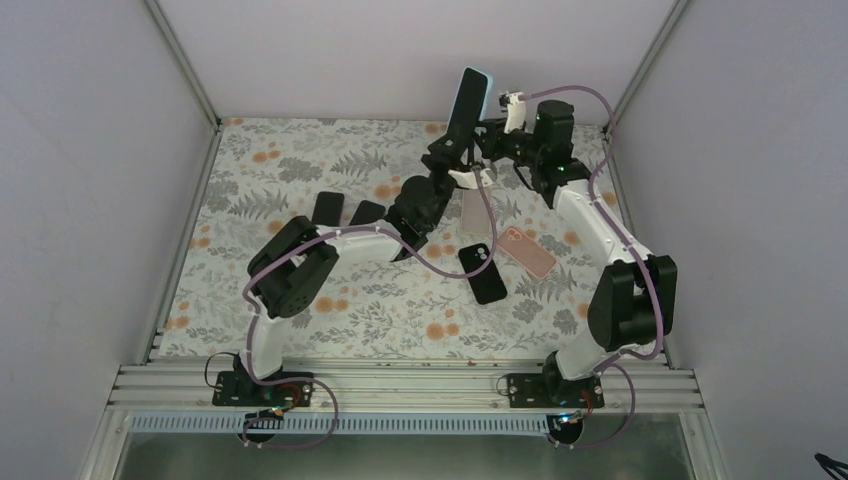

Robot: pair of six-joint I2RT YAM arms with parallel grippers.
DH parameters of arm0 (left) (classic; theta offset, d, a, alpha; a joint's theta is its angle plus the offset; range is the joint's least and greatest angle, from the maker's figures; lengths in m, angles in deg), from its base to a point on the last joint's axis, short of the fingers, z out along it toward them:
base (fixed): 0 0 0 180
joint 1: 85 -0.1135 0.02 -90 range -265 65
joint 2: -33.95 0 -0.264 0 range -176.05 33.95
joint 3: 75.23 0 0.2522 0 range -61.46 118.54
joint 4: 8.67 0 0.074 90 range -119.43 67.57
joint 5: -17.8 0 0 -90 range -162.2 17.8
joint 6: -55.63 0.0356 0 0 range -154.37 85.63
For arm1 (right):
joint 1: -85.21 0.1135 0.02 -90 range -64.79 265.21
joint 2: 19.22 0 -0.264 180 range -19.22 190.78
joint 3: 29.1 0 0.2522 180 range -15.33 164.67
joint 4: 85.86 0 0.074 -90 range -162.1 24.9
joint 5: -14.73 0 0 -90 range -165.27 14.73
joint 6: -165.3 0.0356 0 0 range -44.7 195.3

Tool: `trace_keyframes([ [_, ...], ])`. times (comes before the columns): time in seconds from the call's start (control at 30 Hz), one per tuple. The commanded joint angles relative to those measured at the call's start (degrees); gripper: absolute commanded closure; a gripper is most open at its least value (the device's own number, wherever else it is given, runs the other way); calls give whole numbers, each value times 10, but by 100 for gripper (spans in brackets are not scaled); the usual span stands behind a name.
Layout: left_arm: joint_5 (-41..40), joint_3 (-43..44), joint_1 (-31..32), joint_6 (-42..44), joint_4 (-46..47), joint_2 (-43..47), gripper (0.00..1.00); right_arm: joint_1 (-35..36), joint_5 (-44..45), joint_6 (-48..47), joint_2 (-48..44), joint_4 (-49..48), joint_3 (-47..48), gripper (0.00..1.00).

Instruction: Take the phone out of the phone case

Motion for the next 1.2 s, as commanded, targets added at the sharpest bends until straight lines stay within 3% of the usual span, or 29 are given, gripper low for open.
trace_keyframes([
  [0.0,-28,29,-39,61,149,-16,54,24,-59,-5,-2,62,-26,97],
  [0.7,-16,96,-69,114,201,-42,73,65,-44,-32,37,75,-22,97],
  [0.8,-18,87,-68,106,198,-33,75,70,-23,-56,38,90,-8,97],
  [1.1,-15,32,-61,85,181,26,97,64,106,-183,78,156,67,97],
  [1.17,-14,21,-61,82,177,37,98,60,127,-195,73,153,64,97],
])
